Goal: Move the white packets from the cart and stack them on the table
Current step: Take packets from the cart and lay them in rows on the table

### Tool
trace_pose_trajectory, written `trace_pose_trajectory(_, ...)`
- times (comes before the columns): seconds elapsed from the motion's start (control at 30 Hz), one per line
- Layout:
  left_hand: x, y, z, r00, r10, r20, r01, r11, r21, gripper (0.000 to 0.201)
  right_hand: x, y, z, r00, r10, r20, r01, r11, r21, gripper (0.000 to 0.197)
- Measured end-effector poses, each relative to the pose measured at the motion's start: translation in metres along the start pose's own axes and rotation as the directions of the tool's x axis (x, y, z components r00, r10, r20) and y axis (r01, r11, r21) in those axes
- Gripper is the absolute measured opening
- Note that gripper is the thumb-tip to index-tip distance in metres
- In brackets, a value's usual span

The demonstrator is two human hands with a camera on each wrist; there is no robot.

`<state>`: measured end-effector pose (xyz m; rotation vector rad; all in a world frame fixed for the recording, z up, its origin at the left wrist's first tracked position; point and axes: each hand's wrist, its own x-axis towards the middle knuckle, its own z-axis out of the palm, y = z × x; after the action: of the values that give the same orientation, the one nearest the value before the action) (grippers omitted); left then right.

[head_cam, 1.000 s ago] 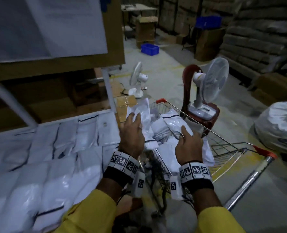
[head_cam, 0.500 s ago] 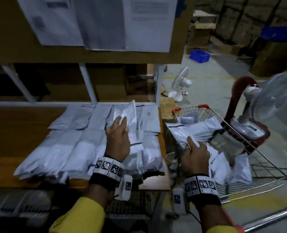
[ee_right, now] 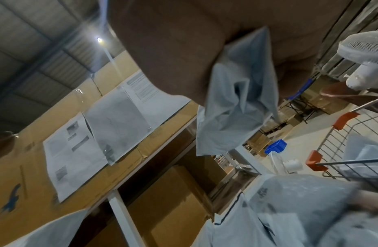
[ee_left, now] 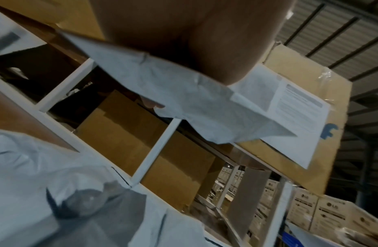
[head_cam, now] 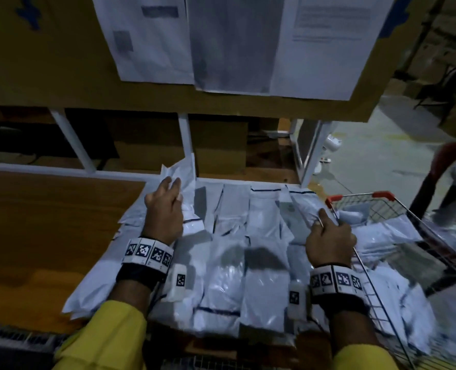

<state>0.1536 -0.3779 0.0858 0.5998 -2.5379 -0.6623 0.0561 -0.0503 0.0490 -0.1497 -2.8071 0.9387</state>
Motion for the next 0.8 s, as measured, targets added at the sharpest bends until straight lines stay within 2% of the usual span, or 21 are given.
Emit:
trace_pose_trajectory(0.13,0.049,-0.025,0.012,0.998,-0.001,0.067,0.001,1.000,0.002,0.042,0.032,-0.021,0.020,0.995,0.096,0.017,-0.095,0.994,-0.049,0.041)
trace_pose_trajectory(0.2,0.067,-0.024,0.023,0.988,-0.052,0.148,0.054,0.999,-0.006,0.042,0.046,-0.026,0.025,0.989,0.147,0.025,-0.144,0.985,-0.091,0.042)
trace_pose_trajectory(0.27,0.086,-0.022,0.038,0.963,-0.076,0.258,0.063,0.996,0.059,0.043,0.059,-0.026,0.033,0.987,0.157,0.022,-0.152,0.977,-0.151,0.043)
trace_pose_trajectory(0.37,0.107,-0.024,0.067,0.918,-0.078,0.390,0.021,0.989,0.148,0.051,0.081,-0.020,0.049,0.980,0.193,0.056,-0.175,0.955,-0.240,0.041)
trace_pose_trajectory(0.47,0.117,-0.023,0.094,0.882,-0.109,0.458,-0.026,0.960,0.279,0.049,0.096,-0.020,0.064,0.967,0.244,0.074,-0.212,0.929,-0.304,0.040)
trace_pose_trajectory(0.57,0.114,-0.028,0.119,0.840,-0.121,0.530,-0.113,0.915,0.388,0.053,0.099,-0.023,0.082,0.966,0.241,0.098,-0.188,0.908,-0.375,0.041)
trace_pose_trajectory(0.67,0.111,-0.042,0.138,0.768,-0.193,0.610,-0.137,0.882,0.452,0.059,0.087,-0.025,0.105,0.944,0.268,0.192,-0.153,0.873,-0.463,0.064)
trace_pose_trajectory(0.73,0.108,-0.050,0.145,0.740,-0.208,0.639,-0.163,0.868,0.470,0.063,0.077,-0.026,0.116,0.943,0.264,0.203,-0.137,0.863,-0.487,0.082)
trace_pose_trajectory(0.8,0.106,-0.053,0.147,0.714,-0.217,0.666,-0.184,0.859,0.478,0.066,0.074,-0.023,0.124,0.927,0.294,0.233,-0.140,0.848,-0.511,0.082)
